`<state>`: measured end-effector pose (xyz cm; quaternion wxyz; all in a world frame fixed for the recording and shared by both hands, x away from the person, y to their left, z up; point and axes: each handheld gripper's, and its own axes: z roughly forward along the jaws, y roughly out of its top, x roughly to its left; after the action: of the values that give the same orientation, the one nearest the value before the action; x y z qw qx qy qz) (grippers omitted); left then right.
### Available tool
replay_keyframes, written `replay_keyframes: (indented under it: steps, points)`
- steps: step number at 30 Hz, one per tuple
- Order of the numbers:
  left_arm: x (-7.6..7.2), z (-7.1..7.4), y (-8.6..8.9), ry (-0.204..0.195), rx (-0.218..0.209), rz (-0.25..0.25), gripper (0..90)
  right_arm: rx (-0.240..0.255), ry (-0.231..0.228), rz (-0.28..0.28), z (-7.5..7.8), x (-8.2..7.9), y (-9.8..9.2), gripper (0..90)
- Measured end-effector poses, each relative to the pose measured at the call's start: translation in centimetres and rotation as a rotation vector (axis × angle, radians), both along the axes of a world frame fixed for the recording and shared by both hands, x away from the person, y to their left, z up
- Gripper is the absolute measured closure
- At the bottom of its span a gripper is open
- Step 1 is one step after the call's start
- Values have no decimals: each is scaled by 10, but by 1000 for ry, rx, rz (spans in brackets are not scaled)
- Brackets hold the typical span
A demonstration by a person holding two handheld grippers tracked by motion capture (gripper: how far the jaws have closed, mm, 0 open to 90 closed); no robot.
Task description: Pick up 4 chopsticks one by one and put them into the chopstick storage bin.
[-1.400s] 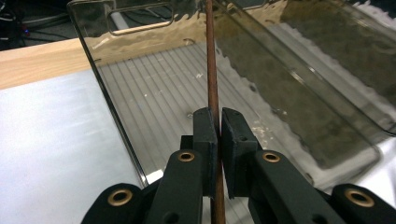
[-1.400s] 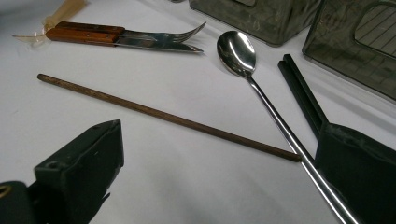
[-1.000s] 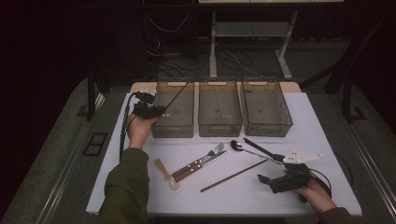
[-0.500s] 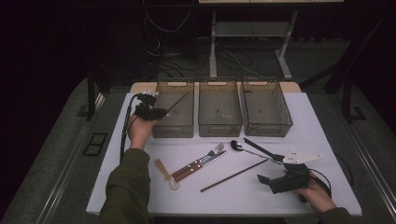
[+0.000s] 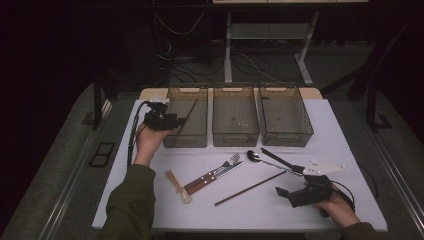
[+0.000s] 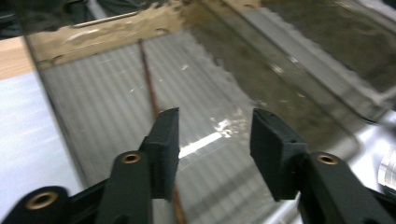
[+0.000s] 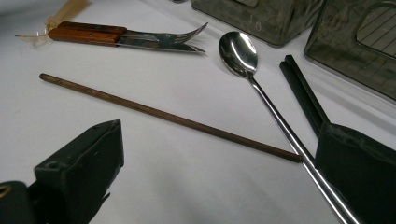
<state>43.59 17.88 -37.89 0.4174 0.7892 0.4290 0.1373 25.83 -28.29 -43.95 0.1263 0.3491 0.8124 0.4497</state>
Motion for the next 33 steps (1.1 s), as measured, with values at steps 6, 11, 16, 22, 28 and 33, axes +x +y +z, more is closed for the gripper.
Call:
replay_keyframes:
  steps: [6,11,16,22,28,33]
  points:
    - [-21,4,-8,-25,-15,-83,426,0,-1,-2,0,0,0,17]
    - [-42,6,-19,-55,-34,-143,366,5,0,-4,0,1,0,17]
    - [-63,4,-31,-68,-44,-183,338,11,2,-12,0,2,-2,17]
    - [-85,-4,-42,-68,-25,-220,297,21,1,-14,1,0,-2,17]
    - [-102,-10,-50,-54,-35,-246,226,24,-2,-20,1,0,-3,17]
    - [-113,-16,-55,-48,-39,-262,193,19,-2,-21,1,0,-2,17]
